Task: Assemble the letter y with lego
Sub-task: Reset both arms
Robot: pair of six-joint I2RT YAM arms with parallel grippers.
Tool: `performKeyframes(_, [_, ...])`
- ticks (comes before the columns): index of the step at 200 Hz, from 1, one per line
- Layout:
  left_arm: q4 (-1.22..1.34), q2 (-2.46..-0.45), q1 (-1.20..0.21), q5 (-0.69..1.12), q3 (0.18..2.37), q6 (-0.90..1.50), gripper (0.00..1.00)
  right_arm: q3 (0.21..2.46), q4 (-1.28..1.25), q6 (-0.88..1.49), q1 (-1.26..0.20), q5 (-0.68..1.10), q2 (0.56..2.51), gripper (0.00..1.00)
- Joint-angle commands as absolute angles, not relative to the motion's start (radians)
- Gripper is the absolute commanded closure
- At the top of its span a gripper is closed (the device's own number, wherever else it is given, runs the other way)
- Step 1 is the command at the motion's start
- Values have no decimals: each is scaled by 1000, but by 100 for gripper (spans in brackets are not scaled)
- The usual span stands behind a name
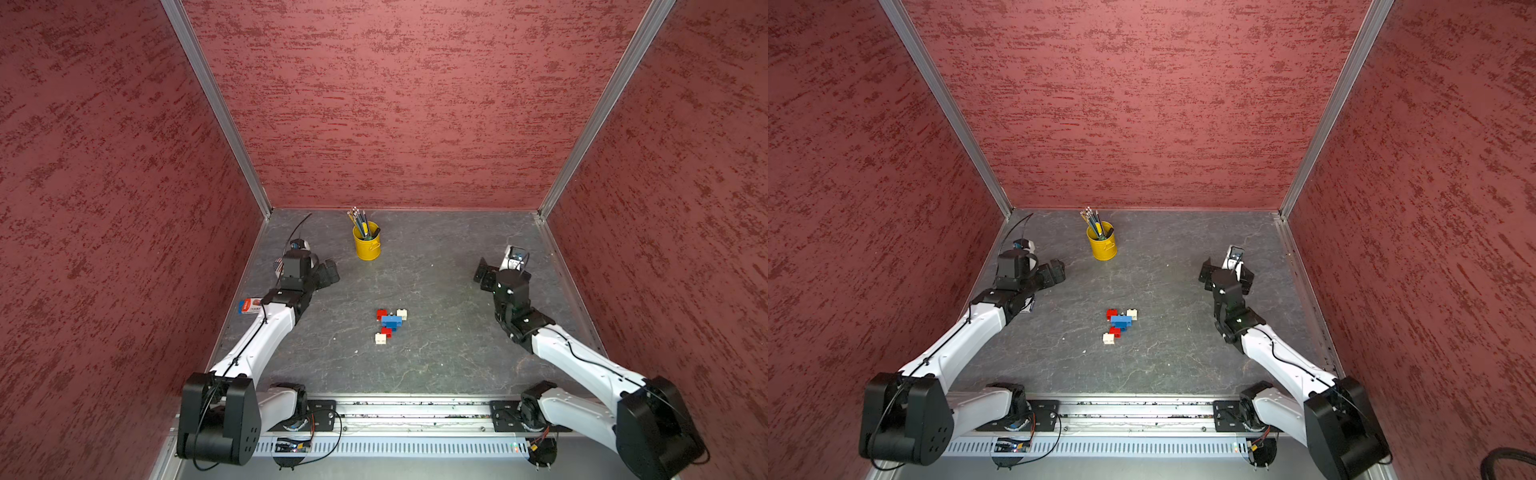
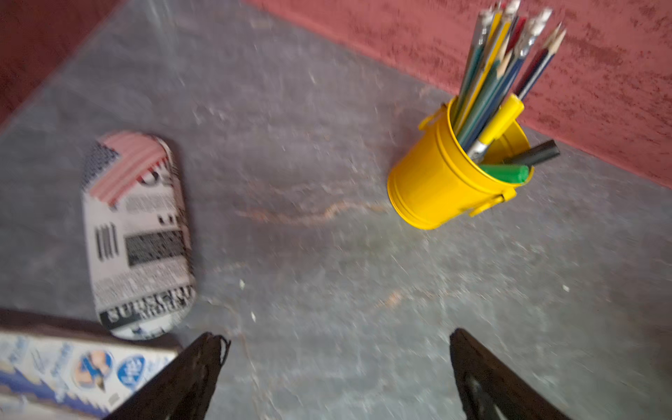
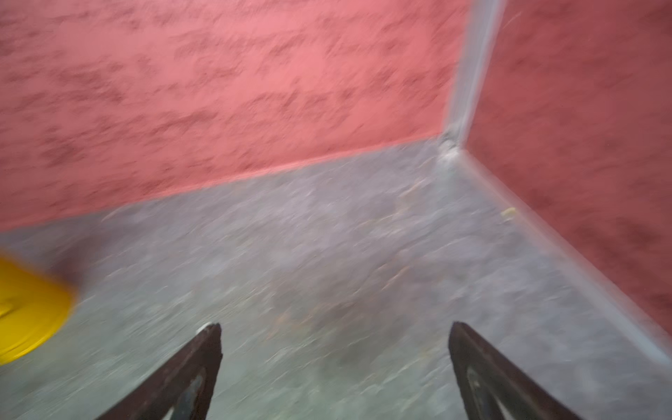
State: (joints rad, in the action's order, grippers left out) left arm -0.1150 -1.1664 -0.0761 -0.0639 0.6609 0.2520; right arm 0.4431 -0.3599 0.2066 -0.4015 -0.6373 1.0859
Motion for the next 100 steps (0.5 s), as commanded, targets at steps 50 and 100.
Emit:
performKeyframes(50, [584, -1401, 46, -115, 470, 51, 0, 179, -1150, -2, -277, -785, 1307, 1])
performKeyframes(100, [803, -1500, 21, 5, 412, -6, 0, 191, -1303, -102, -197, -501, 1422, 1])
